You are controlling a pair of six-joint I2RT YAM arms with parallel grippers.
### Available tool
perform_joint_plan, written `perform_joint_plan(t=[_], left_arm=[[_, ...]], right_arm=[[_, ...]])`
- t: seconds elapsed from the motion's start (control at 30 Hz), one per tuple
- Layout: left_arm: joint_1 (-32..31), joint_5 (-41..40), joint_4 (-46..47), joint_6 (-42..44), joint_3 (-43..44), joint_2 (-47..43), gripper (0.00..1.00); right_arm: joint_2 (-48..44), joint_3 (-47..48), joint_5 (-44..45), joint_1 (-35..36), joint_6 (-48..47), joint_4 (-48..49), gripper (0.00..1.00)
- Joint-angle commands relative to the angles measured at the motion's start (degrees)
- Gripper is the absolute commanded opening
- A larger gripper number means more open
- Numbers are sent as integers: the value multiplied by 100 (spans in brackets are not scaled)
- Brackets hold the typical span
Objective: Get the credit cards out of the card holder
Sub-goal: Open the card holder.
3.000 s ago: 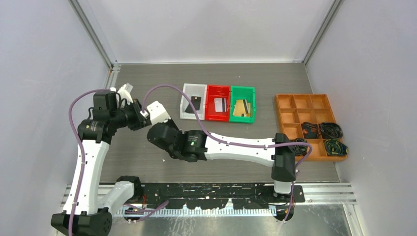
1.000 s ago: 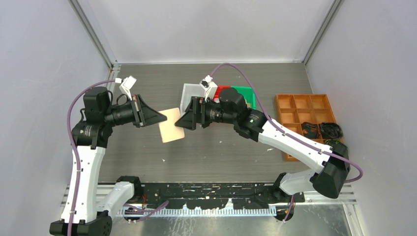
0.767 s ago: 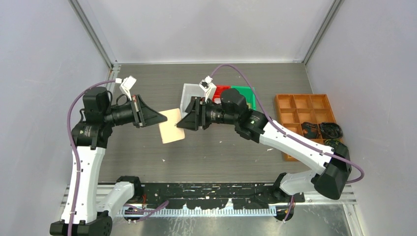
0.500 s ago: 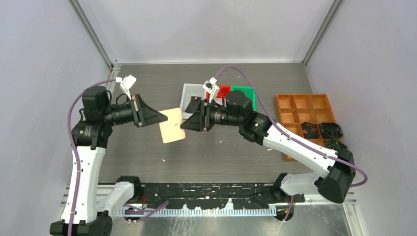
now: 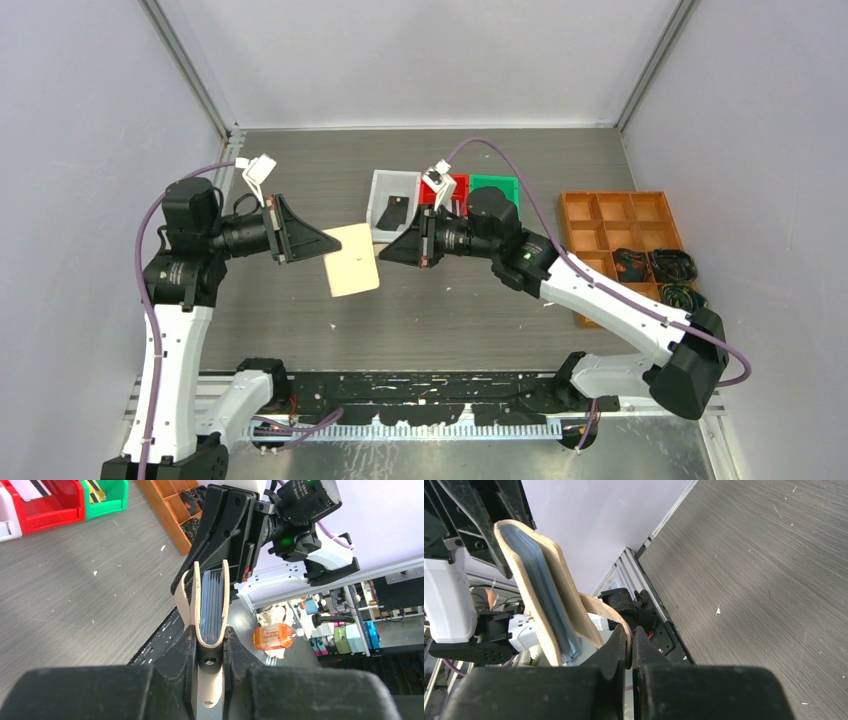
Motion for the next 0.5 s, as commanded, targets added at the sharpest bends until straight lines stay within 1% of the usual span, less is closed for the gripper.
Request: perform_joint_plan(t=[0.0, 0.03, 0.1, 0.13, 0.17, 0.27, 0.47], left_arm=[[13, 245, -46, 445, 60, -70, 4], [12, 177, -205, 647, 37, -50, 9], [17, 57, -492, 1109, -23, -27, 35], [15, -27, -638, 1348, -59, -14, 44], [16, -147, -744, 1532, -78, -2, 48], [16, -357, -937, 1941, -132, 30, 51], [12, -476, -1189, 2658, -315, -62, 53]], right_arm=[[-325, 202, 148, -65, -171, -184, 1], [-344, 276, 166, -63, -233, -321, 1], [-350, 424, 61, -51, -350, -518, 1], [-340, 546, 52, -44, -425, -670, 1], [-325, 638, 63, -27, -542, -871, 1], [-242, 993, 333, 148, -1061, -1750, 1], [61, 1704, 955, 828, -1974, -2955, 1]])
